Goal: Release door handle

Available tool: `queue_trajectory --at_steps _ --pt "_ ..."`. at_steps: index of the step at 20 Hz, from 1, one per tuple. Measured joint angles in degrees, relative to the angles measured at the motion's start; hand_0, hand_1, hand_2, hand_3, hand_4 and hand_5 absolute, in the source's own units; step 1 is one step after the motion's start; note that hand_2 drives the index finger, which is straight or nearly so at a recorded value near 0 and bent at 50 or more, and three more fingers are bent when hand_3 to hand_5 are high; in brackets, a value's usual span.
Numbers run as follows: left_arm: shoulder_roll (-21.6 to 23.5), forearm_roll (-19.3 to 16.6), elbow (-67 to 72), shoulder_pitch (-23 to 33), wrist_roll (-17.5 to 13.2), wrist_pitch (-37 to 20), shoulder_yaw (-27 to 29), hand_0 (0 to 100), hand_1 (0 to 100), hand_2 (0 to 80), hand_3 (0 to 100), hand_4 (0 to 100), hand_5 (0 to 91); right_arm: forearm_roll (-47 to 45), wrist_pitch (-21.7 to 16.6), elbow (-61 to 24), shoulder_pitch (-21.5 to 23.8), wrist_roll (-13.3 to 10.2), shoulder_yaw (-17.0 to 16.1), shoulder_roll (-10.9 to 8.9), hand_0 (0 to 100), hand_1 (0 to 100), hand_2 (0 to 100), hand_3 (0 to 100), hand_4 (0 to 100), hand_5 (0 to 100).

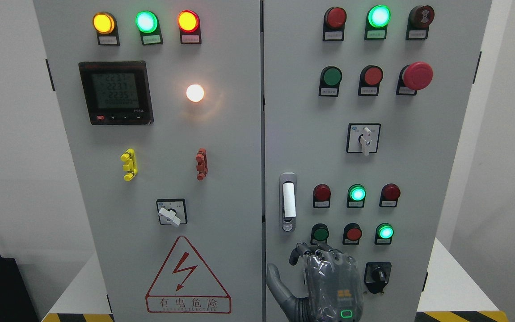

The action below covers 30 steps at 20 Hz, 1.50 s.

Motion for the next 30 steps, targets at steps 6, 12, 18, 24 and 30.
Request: queue_trajectory --at_steps 6,12,18,24,30 --pt "0.0 0.0 0.0 0.0 0.0 0.0 0.0 12 39 0.0 0 0 0.0 1.6 2.4 -0.4 -1.8 3.6 -0.1 0.1 37 3 100 100 100 98" --pt "0.0 0.0 0.0 0.0 0.0 0.0 0.0 12 39 0.0 0 0 0.0 2.8 3.5 -0.4 -4.0 6.4 -0.2 0.16 38 3 100 100 100 98" --pt "0.0 0.0 0.0 0.0 0.0 0.0 0.0 12 39 0.0 0 0 0.0 4.0 4.5 0.3 -6.8 8.5 -0.2 0.2 37 4 100 100 100 98" --pt "0.0 0.0 0.0 0.0 0.0 0.0 0.0 12 39 0.0 0 0 0.0 4.6 5.5 1.2 -8.8 10.4 -0.3 0.22 38 4 100 100 100 98" --pt "0.0 0.0 0.0 0.0 0.0 0.0 0.0 12 39 0.0 0 0 0.0 4.8 6.2 1.8 -10.2 11.4 -0.3 0.23 38 6 100 100 100 98"
